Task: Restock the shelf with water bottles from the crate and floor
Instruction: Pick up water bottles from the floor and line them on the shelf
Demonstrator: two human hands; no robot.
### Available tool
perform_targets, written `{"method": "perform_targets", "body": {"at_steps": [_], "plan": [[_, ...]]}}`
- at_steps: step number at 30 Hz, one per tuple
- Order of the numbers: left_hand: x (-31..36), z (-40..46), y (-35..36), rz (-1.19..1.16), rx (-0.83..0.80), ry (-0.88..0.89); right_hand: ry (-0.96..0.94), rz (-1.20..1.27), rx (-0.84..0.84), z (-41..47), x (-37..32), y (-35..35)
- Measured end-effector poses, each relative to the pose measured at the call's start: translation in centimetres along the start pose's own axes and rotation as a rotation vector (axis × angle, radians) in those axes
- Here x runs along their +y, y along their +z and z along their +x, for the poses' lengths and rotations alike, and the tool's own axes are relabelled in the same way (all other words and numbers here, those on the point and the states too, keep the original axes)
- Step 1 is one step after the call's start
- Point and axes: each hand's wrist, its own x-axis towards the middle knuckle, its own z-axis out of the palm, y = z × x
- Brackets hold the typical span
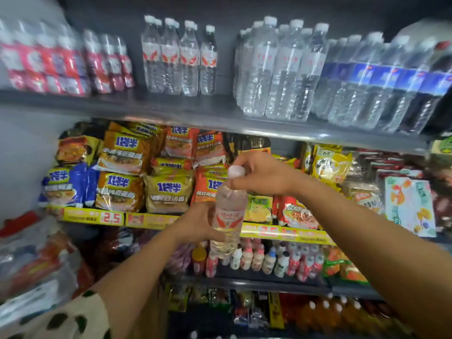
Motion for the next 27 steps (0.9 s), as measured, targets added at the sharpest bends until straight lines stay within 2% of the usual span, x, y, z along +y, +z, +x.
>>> {"method": "perform_targets", "body": {"at_steps": [2,6,16,27], "plan": [[1.9,-0.3,-2.1,0.022,0.036,0.015,-0.005,0.097,-0.038,0.2,-1.0,-1.9],[5.1,-0.6,-5.7,0.032,0.103,0.070,-0.074,0.107,-0.156,0.8,-2.8,-4.0],[12.4,-0.5,-15.4,0.080,0.071,0.153,-0.092,-0.015,0.011,5.4,-10.3,-10.7],[16.5,6.3,-25.7,0.217,0.083,0.150,-0.023,-0.108,0.280,16.1,-14.5,-16.7]]}}
